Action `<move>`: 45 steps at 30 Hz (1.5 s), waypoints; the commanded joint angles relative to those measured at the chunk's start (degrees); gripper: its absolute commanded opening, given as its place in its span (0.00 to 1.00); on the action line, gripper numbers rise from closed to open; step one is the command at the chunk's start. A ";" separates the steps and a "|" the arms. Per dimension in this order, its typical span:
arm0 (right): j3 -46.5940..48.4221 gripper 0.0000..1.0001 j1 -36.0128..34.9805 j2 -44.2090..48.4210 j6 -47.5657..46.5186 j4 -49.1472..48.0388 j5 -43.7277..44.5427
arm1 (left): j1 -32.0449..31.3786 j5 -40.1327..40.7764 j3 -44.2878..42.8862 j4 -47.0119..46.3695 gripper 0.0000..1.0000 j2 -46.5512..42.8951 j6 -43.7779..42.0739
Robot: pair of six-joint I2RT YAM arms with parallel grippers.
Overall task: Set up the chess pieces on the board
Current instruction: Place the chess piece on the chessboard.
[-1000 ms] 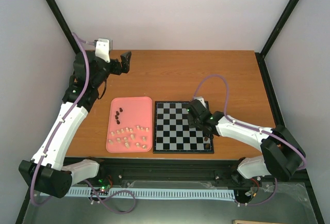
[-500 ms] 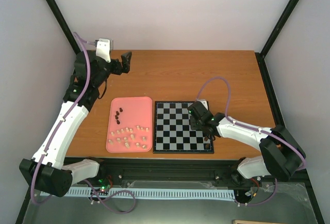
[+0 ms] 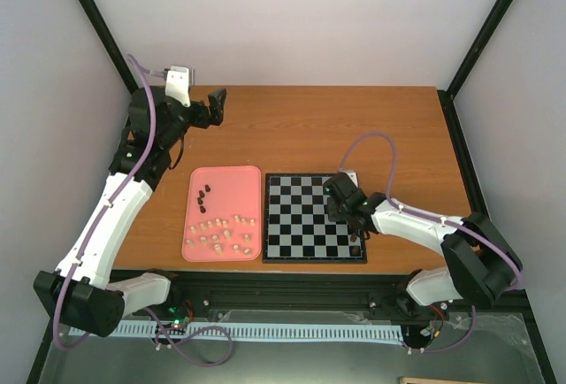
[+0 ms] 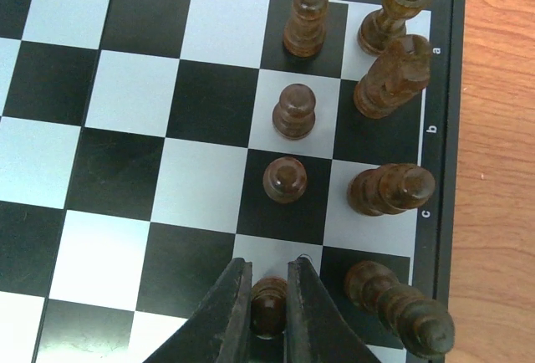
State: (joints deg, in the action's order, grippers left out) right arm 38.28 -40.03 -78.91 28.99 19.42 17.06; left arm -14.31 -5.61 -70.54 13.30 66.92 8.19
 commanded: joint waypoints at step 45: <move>0.66 0.20 1.63 4.21 -2.01 0.37 -1.47 | -0.20 -0.37 -1.07 -1.11 1.00 -0.19 -0.10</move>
State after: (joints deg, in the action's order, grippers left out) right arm 38.26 -38.81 -77.62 28.01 18.74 15.81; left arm -14.31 -5.61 -70.54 13.30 66.92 8.19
